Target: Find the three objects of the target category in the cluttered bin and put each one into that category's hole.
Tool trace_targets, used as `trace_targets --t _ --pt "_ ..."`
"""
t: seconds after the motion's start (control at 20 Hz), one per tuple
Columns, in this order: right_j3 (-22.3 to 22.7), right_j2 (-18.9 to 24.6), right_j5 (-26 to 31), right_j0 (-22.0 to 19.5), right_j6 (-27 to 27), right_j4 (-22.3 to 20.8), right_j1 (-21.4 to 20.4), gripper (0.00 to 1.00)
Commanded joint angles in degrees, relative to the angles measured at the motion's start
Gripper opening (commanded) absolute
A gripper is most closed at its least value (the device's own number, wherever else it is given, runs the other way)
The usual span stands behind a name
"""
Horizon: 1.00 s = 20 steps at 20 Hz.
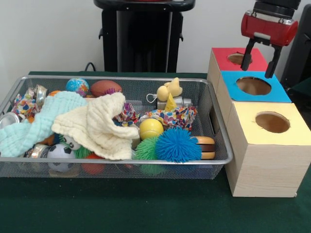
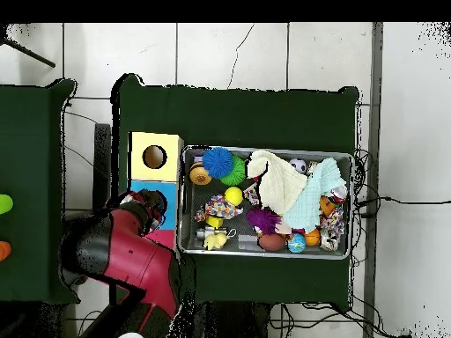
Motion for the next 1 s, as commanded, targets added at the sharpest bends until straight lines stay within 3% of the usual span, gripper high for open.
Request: trace_targets --t 0.05,0.3,0.6,0.8,1.0 --pt "1.89 3.32 6.48 -1.81 7.07 -4.91 -0.17 1.0" --pt "0.15 2.88 7.77 -4.84 -4.35 -13.83 -3.8 1.0" --pt "0.66 8.45 7.72 -10.86 -13.0 -25.33 -10.03 1.0" --pt "-0.87 12.07 7.98 -14.15 -14.83 -32.52 -12.3 1.0" --pt "-1.24 15.04 6.76 -16.47 -12.61 -37.47 -14.17 1.0"
